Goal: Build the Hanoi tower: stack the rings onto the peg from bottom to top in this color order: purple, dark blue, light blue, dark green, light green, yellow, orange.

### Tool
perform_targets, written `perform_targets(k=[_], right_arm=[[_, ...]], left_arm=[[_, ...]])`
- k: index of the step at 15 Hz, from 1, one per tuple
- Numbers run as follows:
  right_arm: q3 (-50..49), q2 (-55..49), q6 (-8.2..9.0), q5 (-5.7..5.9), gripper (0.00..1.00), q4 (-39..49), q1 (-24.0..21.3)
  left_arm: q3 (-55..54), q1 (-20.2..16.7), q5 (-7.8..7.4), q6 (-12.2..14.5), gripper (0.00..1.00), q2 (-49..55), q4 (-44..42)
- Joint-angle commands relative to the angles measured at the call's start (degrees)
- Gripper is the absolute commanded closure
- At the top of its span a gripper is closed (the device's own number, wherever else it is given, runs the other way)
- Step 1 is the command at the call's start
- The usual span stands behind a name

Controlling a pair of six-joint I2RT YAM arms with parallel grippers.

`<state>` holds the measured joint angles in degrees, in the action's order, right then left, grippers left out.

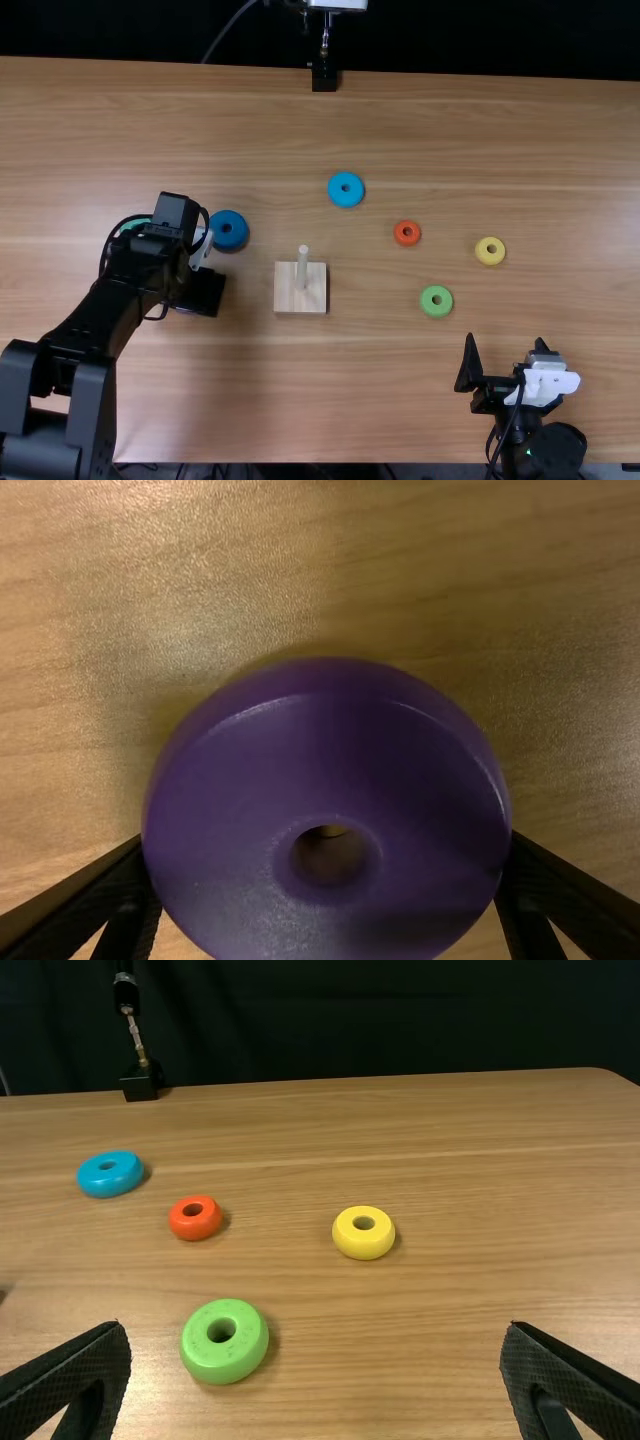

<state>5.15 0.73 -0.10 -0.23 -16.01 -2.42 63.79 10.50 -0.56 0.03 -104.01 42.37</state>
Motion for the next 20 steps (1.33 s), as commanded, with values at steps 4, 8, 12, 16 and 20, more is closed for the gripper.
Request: perform_targets(k=[4,8,12,16,20], right_arm=[[-4.4,-0.7,-0.11,-0.19,0.0,-2.4,-0.9],[-4.4,-0.7,-0.11,-0.19,0.0,-2.3,-0.9],[-4.4,-0.7,-0.11,-0.19,0.0,-2.3,-0.9],[-4.4,-0.7,-0.11,-0.19,0.0,-2.3,-0.9],[-4.4,-0.7,-0.11,-0.19,0.0,-2.4,-0.9]], left_arm=[[7.3,0.5,0.03,0.0,1.0,5.3,10.2],[17.9,0.4,0.14,0.0,1.0,7.4,24.4],[28.9,1.5,0.03,-0.2,1.0,8.5,32.1],[37.1,7.3,0.03,-2.0,1.0,8.0,36.9],[42.6,11.5,0.03,-5.6,1.0,7.2,36.8]])
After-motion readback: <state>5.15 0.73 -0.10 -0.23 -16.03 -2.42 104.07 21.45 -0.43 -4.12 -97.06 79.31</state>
